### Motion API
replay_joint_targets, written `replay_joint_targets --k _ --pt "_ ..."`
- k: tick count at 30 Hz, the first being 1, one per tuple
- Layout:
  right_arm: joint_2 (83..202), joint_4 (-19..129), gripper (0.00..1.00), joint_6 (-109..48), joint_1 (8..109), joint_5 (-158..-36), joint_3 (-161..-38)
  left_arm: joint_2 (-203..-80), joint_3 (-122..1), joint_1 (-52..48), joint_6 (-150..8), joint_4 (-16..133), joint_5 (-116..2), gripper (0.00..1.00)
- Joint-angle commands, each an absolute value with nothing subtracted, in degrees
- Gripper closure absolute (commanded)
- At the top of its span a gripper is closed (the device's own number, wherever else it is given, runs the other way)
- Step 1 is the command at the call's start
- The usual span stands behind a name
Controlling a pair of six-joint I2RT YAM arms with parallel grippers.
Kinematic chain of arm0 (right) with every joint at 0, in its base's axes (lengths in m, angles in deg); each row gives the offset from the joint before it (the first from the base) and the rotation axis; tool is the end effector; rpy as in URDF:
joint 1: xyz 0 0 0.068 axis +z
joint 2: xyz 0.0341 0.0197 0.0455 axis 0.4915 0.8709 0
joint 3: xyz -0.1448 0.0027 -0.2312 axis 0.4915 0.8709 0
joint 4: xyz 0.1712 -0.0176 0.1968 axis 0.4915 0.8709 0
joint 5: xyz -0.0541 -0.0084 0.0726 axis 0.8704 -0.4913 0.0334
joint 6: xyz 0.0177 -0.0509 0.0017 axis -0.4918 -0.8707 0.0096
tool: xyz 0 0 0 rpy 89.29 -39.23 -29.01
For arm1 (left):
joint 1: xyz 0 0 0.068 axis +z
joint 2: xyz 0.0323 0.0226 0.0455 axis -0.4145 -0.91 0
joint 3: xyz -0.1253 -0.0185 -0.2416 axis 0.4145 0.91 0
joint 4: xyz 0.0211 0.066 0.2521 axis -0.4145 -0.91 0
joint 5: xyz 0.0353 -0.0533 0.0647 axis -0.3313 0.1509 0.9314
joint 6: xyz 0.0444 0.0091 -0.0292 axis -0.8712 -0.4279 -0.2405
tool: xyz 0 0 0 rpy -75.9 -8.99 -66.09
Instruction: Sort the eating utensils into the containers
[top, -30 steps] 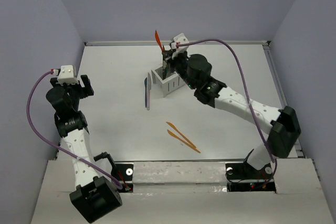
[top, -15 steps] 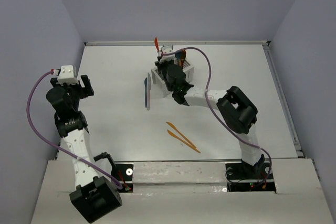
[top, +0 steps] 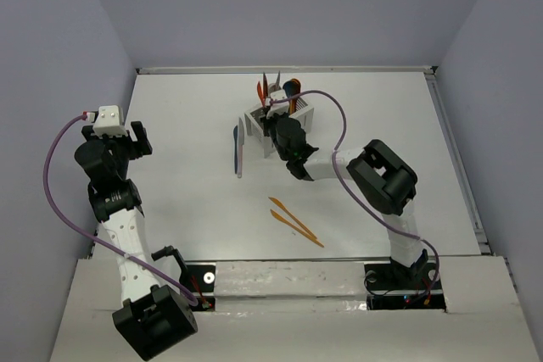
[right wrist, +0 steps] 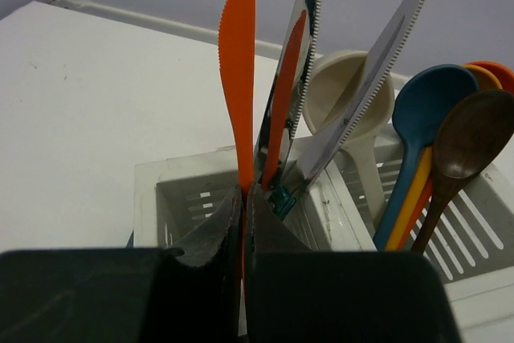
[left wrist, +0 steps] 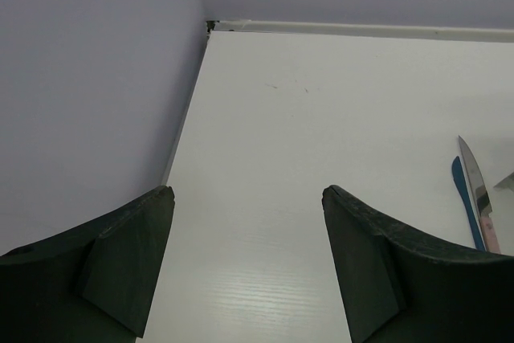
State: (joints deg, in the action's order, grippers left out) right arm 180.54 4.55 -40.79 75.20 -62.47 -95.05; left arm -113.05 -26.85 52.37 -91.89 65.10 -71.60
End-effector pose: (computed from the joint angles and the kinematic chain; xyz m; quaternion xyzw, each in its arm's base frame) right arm 0.3352 0.3211 0.2052 -0.1293 0.6846 0.1007 0.7102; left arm 0.1807 0.0800 0.3313 0.0256 0.7053 0.0863 0.7032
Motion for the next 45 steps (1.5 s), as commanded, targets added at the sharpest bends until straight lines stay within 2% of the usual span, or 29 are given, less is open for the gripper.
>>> replay_joint_targets --k 1,2,3,6,12,13,15,16,18,20,23,26,30,36,45 --pt "177.41 4.0 0.89 -38.82 75.15 -64.83 -94.61 -112.56 -26.48 52.88 -92.23 68.07 -72.55 0.14" --pt "177.15 4.28 0.8 -38.82 75.15 -65.19 -94.52 -112.47 -26.48 52.88 -92.23 67.99 -72.46 0.14" --pt "176.88 4.36 0.66 -39.25 75.15 -65.46 -94.35 -112.47 -26.48 52.88 -92.23 67.99 -72.46 0.14" --pt "174.52 3.58 0.52 -39.26 75.15 -64.06 -92.77 -112.29 -26.48 52.88 -92.14 67.81 -72.55 0.14" --pt "164.22 7.51 0.43 -43.39 75.85 -65.98 -89.16 -111.94 -26.65 52.79 -92.06 67.55 -72.99 0.14" --pt "160.13 11.1 0.41 -45.04 76.46 -66.86 -89.68 -111.86 -26.65 52.79 -92.06 67.46 -72.99 0.14" --pt "156.59 29.34 0.37 -43.76 76.46 -71.68 -94.22 -111.68 -26.65 52.88 -92.14 67.46 -72.99 0.14" --pt "154.58 45.95 0.37 -41.91 76.46 -75.7 -96.6 -111.68 -26.56 52.88 -92.23 67.46 -73.07 0.14" --pt "153.86 61.6 0.37 -35.26 77.6 -81.07 -101.61 -111.68 -26.39 52.88 -92.58 67.55 -73.77 0.14" --pt "153.33 74.95 0.38 -32.77 79.43 -82.32 -101.12 -112.2 -26.04 52.88 -93.11 67.46 -75.6 0.15" --pt "154.37 86.92 0.36 -29.16 85.14 -78.92 -98.83 -114.4 -26.99 52.0 -97.05 64.75 -80.36 0.19" --pt "156.57 96.09 0.36 -23.63 89.19 -76.89 -98.3 -118.08 -30.41 48.51 -103.88 58.43 -76.87 0.21" --pt "155.97 96.83 0.4 -17.57 90.44 -77.06 -93.56 -121.96 -33.77 40.06 -110.68 49.63 -66.16 0.19" --pt "154.38 92.7 0.51 -15.53 90.44 -78.02 -88.38 -118.54 -28.33 39.26 -108.67 52.78 -67.36 0.16" --pt "158.16 89.62 0.59 -14.21 90.44 -79.25 -84.41 -119.06 -22.79 38.73 -108.67 56.29 -67.45 0.18"
